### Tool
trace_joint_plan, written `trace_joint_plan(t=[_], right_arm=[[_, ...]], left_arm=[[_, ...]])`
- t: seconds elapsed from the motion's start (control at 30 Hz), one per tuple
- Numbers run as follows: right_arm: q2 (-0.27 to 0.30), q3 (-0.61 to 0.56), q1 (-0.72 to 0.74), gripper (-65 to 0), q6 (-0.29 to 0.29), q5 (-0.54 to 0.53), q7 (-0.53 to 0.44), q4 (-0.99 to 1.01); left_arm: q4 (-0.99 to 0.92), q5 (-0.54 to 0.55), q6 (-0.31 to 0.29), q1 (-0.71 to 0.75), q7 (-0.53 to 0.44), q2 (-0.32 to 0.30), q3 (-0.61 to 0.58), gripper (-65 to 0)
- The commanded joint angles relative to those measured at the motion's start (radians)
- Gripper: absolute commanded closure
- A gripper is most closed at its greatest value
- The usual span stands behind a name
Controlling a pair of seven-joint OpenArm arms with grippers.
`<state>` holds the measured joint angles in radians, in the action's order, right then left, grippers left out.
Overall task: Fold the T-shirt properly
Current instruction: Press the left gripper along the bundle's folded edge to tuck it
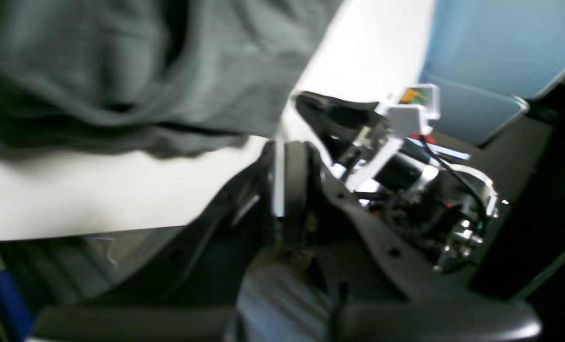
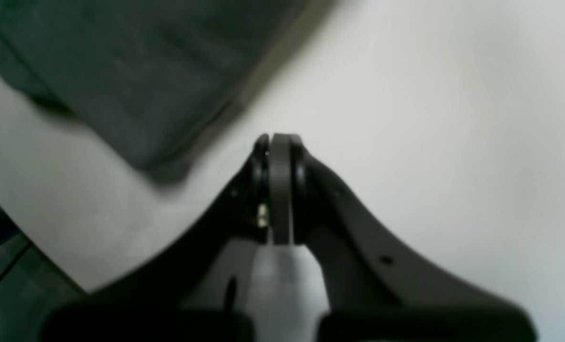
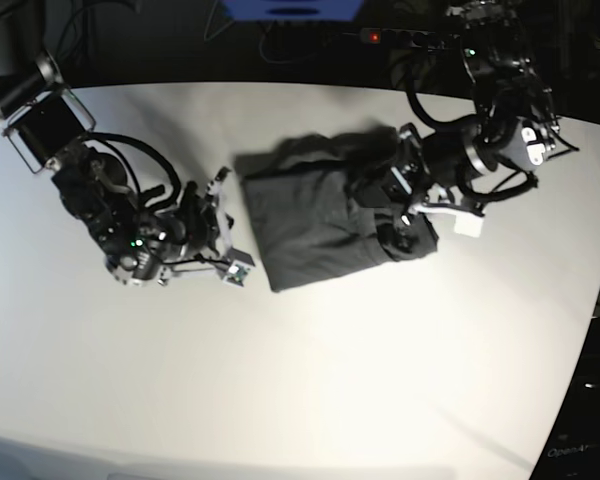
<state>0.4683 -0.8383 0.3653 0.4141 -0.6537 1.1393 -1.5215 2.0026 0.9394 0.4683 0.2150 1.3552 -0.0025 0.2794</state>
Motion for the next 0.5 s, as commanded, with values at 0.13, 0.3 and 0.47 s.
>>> trace_joint_plan(t=[0.13, 0.3, 0.47], right_arm=[[0.010, 0.007, 0.022, -0.1, -0.001, -0.005, -0.012, -0.017], [0.010, 0.007, 0.022, -0.1, -0.001, -0.005, -0.015, -0.012], [0.010, 0.011, 0.024, -0.1, -0.001, -0.005, -0.014, -0.014]], left_arm=[[0.004, -0.147, -0.003, -0.078, -0.003, 0.034, -0.004, -2.8], [-0.035, -0.264, -0.010, -0.084, -0.052, 0.026, -0.004, -2.8], [-0.130, -0.280, -0.010, -0.076, -0.125, -0.020, -0.053, -2.8]])
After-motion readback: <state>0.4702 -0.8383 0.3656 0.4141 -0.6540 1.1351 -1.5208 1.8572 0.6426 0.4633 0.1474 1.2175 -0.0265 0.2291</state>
